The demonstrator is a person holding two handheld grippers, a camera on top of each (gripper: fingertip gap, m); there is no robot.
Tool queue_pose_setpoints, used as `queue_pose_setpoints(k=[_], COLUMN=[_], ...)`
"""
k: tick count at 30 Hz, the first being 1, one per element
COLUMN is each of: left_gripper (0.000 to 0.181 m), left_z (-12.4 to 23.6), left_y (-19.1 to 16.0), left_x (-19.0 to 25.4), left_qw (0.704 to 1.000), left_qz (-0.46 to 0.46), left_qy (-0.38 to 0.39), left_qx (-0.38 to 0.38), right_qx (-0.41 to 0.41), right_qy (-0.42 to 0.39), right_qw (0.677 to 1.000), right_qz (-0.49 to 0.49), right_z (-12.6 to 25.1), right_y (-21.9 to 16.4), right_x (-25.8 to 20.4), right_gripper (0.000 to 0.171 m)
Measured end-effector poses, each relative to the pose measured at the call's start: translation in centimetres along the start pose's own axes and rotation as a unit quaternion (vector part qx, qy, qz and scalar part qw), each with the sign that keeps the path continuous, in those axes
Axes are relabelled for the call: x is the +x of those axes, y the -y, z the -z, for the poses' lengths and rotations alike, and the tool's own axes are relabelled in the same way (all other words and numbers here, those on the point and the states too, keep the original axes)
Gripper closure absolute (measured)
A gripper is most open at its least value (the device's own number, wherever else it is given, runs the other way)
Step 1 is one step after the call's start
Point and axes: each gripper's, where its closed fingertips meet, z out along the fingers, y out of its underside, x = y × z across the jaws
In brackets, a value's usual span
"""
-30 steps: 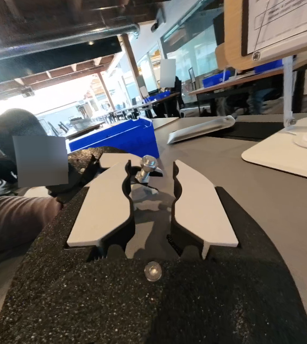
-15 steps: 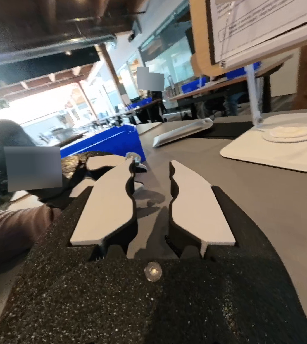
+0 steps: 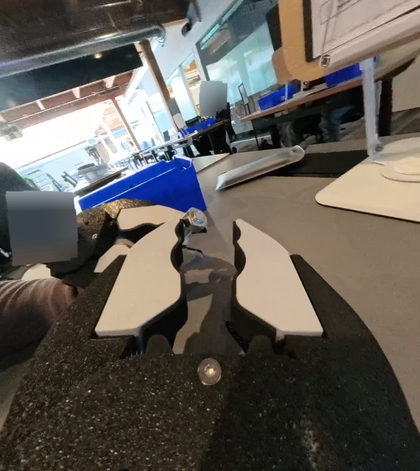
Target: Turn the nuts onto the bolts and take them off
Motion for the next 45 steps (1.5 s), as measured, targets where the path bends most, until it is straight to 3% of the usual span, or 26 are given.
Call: queue_pose_setpoints(k=[2,6,8,10,12,15,21,24,29,33,38,42,45], left_gripper=[0.162,0.162,0.162,0.162,0.162,0.162,0.162,0.162,0.162,0.162,0.162,0.162,0.162], left_z=[0.2,0.1,0.3,0.6,0.7,0.4,0.7,0.5,0.9,0.7,1.0,0.8,0.8], left_y=[0.1,0.4,0.7,1.0,1.0,1.1,1.3,1.4,1.7,1.8,1.9,1.8,2.0], left_x=[-0.3,-0.3,-0.3,-0.5,-0.5,0.0,0.0,0.2,-0.1,0.3,0.0,0.1,0.3], left_qw=[1.000,1.000,1.000,0.999,0.999,0.999,0.999,0.999,0.998,0.998,0.998,0.998,0.997], left_qz=[0.005,0.009,-0.001,-0.003,-0.002,-0.015,-0.017,-0.018,-0.018,-0.022,-0.020,-0.019,-0.032], left_qy=[0.004,0.001,0.007,0.010,0.010,0.003,0.000,-0.004,0.003,-0.005,0.002,-0.003,0.000], left_qx=[0.005,0.016,0.024,0.036,0.038,0.039,0.047,0.050,0.060,0.061,0.067,0.066,0.066], right_qx=[0.024,0.038,0.013,0.033,0.051,0.048,0.050,0.057,0.054,0.060,0.041,0.061,0.036], right_qy=[-0.019,0.052,0.025,-0.011,-0.004,0.071,-0.003,0.060,-0.008,0.063,-0.011,0.066,0.035], right_qw=[1.000,0.998,0.999,0.999,0.998,0.995,0.998,0.996,0.997,0.994,0.998,0.994,0.996], right_qz=[0.003,-0.027,-0.033,-0.026,-0.028,-0.043,-0.030,-0.045,-0.050,-0.058,-0.044,-0.059,-0.069], right_z=[0.9,0.3,0.0,1.0,1.6,0.4,1.4,0.7,1.6,0.8,1.4,0.9,0.6], right_y=[0.7,1.0,0.3,0.8,1.4,1.3,1.2,1.5,1.1,1.5,0.8,1.5,0.7], right_x=[0.4,-1.2,-0.4,0.5,0.3,-1.7,-0.1,-1.6,0.2,-1.6,0.1,-1.7,-0.6], right_gripper=[0.143,0.132,0.133,0.147,0.141,0.127,0.141,0.132,0.143,0.130,0.140,0.132,0.132])
